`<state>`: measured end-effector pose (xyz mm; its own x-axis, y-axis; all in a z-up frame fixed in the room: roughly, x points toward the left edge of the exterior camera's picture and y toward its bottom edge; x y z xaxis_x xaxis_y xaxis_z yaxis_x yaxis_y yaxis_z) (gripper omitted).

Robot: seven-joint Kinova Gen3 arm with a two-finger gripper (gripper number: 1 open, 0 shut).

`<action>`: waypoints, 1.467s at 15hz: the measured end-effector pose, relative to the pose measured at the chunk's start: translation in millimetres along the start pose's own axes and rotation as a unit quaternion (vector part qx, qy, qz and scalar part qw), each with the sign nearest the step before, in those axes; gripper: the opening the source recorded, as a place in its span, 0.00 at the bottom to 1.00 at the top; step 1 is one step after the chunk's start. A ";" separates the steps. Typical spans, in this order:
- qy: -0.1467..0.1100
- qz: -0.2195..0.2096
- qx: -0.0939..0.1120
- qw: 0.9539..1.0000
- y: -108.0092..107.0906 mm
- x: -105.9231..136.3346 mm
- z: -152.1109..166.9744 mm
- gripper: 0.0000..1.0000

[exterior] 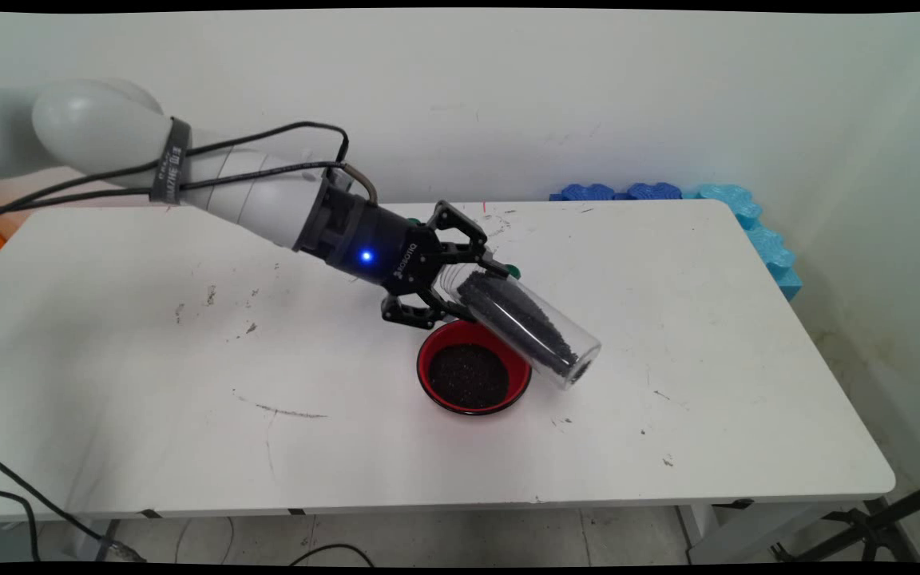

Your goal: Pour the black seasoning powder in the red bowl

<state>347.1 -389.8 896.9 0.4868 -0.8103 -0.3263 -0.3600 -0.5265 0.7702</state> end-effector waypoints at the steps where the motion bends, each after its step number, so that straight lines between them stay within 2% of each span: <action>1: 0.001 0.013 0.004 1.000 2.3 1.3 -2.0 0.00; 4: 0.006 0.070 0.015 0.997 13.7 5.3 -10.6 0.00; 7: 0.009 0.129 0.019 0.991 27.0 7.1 -20.1 0.00; 10: 0.008 0.209 0.026 0.978 42.6 7.5 -31.7 0.00; 11: 0.007 0.238 0.031 0.971 47.7 7.8 -35.4 0.00; 14: 0.008 0.323 0.038 0.946 63.1 8.4 -46.1 0.00; 17: 0.010 0.408 0.047 0.912 77.2 9.6 -57.8 0.00; 18: 0.011 0.425 0.049 0.904 79.9 9.6 -60.2 0.00; 19: 0.011 0.450 0.052 0.892 83.9 9.5 -63.5 0.00; 21: 0.013 0.505 0.061 0.861 92.3 8.6 -72.5 0.00; 22: 0.014 0.525 0.065 0.849 95.3 8.4 -76.1 0.00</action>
<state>377.4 -427.2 1009.3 -0.1385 -0.8454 0.5158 -0.6913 0.4555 0.5609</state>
